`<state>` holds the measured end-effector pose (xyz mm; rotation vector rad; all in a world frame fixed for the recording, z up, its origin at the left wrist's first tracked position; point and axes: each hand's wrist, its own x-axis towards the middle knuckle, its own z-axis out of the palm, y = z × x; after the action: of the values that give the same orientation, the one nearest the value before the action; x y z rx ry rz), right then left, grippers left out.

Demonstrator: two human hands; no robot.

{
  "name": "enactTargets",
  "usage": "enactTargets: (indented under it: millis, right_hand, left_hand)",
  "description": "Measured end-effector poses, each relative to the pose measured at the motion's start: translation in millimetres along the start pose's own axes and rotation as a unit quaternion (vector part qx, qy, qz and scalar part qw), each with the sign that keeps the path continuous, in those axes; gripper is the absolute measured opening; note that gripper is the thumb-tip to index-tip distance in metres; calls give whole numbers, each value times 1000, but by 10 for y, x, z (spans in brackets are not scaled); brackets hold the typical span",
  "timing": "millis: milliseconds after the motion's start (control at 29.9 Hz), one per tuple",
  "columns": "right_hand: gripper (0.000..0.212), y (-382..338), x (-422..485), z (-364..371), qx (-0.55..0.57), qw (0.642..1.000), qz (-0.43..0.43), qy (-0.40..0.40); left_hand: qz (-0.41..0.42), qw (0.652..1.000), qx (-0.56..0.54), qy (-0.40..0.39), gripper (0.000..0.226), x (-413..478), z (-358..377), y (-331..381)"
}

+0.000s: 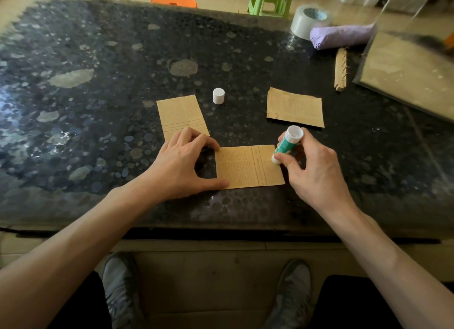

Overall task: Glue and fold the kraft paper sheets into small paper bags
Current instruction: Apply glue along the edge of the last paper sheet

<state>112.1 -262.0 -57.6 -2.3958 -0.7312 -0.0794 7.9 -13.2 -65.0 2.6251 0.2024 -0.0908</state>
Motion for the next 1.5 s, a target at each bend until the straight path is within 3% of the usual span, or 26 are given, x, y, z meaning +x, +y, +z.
enactTargets:
  millis: [167, 568, 902, 1169, 1336, 1503]
  right_hand:
    - [28, 1, -37, -63, 11, 1000, 14, 0]
    - [27, -222, 100, -204, 256, 958, 31, 127]
    - [35, -388, 55, 222, 195, 980, -1, -30]
    - [34, -508, 95, 370, 150, 985, -18, -77]
    - [36, -517, 119, 377, 119, 991, -33, -56]
    - [34, -477, 111, 321, 107, 989, -32, -101]
  left_hand:
    - [-3, 1000, -5, 1, 85, 9, 2, -15]
    - [-5, 1000, -3, -3, 80, 30, -8, 9]
    - [0, 1000, 1, 8, 81, 47, 21, -29]
    - [8, 1000, 1, 21, 82, 31, 42, -35]
    - [8, 1000, 3, 20, 79, 25, 35, -35]
    - [2, 1000, 7, 10, 79, 23, 7, -12]
